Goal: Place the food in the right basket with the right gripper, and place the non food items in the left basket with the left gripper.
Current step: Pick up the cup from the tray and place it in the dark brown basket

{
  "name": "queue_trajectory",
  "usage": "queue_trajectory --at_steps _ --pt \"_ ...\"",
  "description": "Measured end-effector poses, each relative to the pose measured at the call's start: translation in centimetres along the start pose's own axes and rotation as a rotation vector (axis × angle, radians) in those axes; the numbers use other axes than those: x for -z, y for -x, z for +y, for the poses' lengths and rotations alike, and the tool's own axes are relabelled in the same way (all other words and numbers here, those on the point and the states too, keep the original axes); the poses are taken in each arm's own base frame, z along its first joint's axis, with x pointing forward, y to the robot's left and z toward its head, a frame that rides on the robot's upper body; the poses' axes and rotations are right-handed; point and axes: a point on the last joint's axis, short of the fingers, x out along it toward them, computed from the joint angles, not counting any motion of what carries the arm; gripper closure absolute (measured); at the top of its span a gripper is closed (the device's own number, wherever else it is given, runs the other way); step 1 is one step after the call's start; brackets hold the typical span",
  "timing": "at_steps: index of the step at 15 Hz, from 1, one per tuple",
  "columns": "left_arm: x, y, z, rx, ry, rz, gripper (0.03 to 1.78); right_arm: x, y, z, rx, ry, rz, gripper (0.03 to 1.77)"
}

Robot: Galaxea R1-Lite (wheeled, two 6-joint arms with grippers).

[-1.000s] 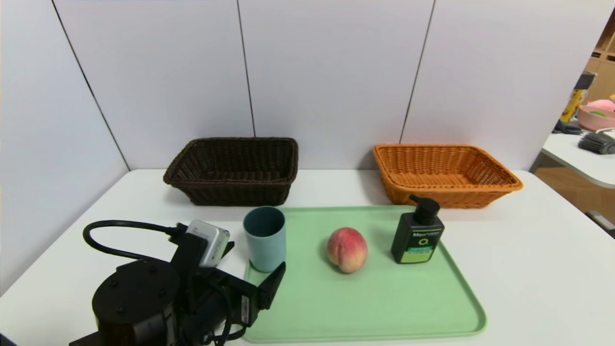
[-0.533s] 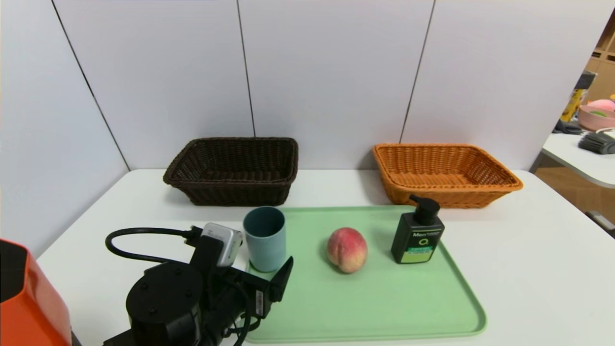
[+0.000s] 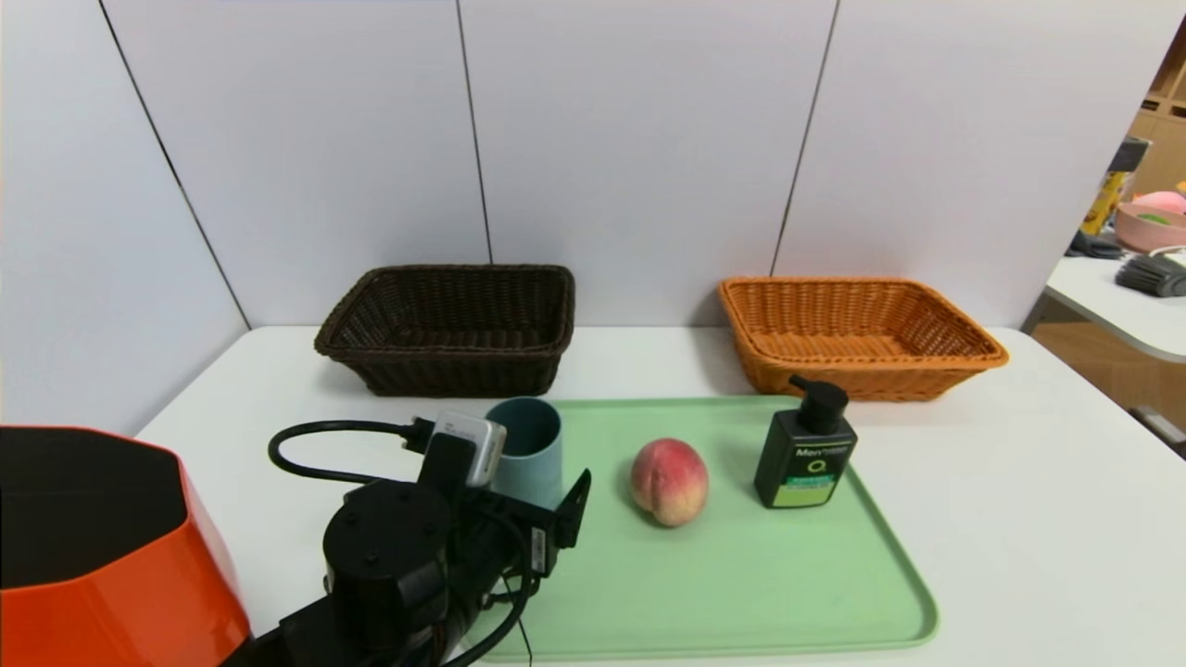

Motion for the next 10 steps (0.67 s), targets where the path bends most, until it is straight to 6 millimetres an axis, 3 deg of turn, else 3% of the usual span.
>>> queue_trajectory --at_steps 10 --pt "0.0 -1.9 1.4 -0.096 -0.042 -0.015 0.12 0.0 0.0 0.0 0.0 0.0 0.0 0.1"
